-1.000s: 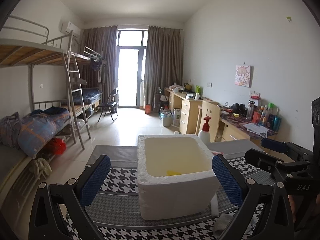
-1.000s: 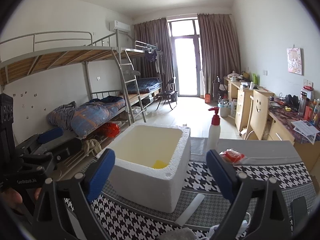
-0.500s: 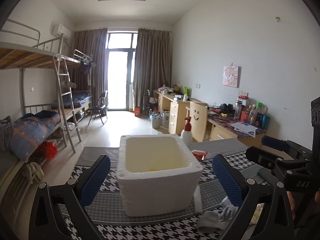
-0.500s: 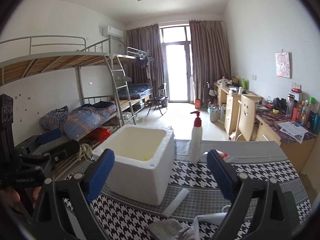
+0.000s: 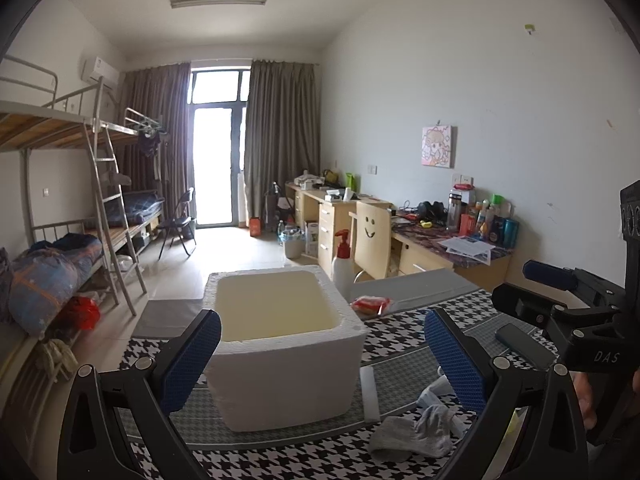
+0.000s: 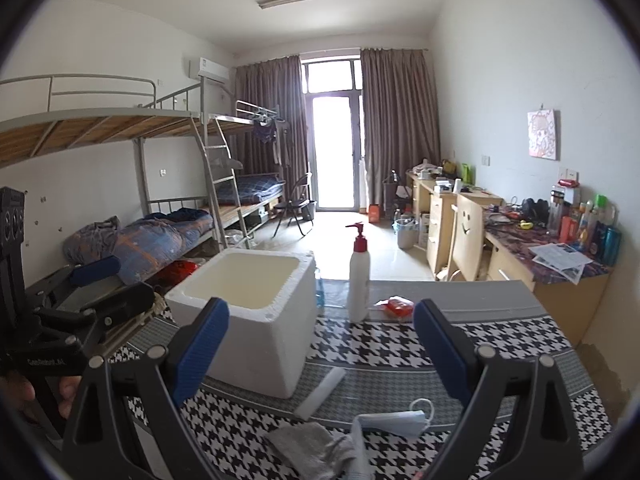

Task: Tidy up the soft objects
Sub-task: 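Withdraw both grippers from the foam box back toward the table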

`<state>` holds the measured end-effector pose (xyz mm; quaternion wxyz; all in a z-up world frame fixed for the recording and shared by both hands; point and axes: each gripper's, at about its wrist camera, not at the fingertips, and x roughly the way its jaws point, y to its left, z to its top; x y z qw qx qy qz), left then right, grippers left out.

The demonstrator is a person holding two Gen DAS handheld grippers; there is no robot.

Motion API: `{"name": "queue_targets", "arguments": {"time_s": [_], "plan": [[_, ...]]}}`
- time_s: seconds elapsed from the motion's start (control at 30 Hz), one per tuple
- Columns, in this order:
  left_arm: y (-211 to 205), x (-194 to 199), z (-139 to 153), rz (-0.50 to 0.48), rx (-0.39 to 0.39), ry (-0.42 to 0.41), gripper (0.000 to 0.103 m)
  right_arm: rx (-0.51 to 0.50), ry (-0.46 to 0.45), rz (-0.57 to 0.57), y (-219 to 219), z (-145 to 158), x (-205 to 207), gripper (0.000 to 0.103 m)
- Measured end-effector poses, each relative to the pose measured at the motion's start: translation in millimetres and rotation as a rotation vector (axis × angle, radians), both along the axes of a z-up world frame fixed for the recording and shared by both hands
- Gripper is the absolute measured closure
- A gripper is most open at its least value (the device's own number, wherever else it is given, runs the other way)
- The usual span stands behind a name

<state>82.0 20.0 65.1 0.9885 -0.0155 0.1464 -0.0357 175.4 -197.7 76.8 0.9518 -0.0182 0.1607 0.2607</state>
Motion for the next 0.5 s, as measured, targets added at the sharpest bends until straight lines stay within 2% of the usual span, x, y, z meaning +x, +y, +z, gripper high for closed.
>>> {"name": "queue_targets", "arguments": {"time_s": [0.5], "plan": [[-7.0,-3.2,-11.5,-0.055,-0.007,0.001,0.001,-0.033,-0.005,-0.069,-15.5,-11.4,-12.1,0.008]]}}
